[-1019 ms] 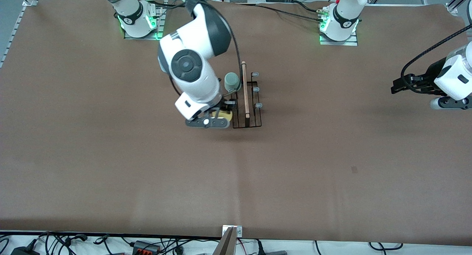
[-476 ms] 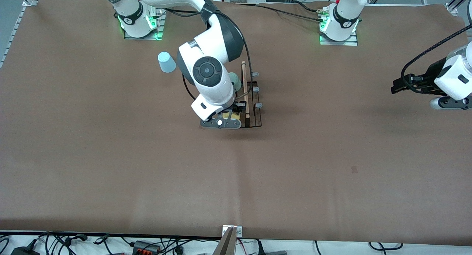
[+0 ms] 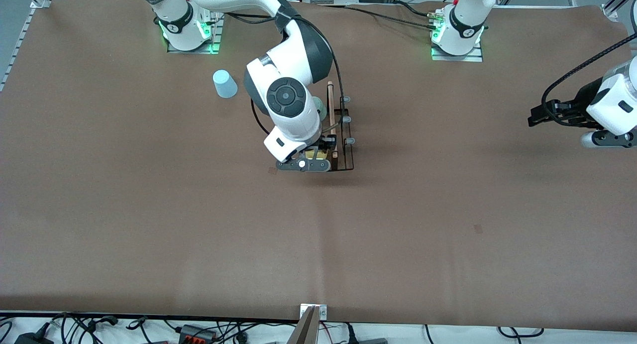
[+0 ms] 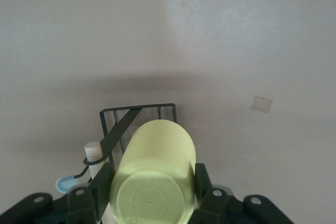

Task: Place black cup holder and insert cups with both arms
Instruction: 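Hang the yellow cup on a rack peg with the right gripper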

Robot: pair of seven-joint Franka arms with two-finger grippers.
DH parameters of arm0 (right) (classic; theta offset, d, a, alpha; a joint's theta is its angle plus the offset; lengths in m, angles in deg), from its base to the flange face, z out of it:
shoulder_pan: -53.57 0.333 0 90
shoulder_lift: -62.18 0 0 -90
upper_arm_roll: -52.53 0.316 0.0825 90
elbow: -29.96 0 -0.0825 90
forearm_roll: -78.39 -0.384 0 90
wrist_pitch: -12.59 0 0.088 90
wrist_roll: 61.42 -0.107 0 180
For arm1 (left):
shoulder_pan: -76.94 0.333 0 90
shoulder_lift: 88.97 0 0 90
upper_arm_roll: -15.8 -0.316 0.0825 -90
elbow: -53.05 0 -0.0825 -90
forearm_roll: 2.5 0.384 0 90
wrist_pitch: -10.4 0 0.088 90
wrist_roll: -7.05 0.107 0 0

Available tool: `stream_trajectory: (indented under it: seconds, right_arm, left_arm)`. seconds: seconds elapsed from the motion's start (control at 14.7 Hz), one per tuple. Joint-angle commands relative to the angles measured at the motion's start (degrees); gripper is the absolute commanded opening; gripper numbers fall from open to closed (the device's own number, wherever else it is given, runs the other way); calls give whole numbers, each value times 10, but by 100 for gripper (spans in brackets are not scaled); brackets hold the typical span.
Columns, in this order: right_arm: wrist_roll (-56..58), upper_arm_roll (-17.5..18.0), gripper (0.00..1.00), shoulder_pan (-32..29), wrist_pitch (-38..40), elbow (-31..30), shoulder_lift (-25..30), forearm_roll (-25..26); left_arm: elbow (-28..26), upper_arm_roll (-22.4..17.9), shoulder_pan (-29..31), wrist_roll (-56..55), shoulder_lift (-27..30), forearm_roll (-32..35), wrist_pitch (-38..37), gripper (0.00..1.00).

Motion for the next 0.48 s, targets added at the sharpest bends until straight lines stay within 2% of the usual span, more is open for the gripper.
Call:
stream_trajectory:
  seconds: [0.0,0.41]
  right_arm:
    - [-1,4,29,-1,5,3,-2,-11]
    - [-4,4,29,0,37,5,5,-11]
  left_arm:
    - [6,2,1,-1,2,10,-4,100]
    - [6,2,2,0,1,10,-4,100]
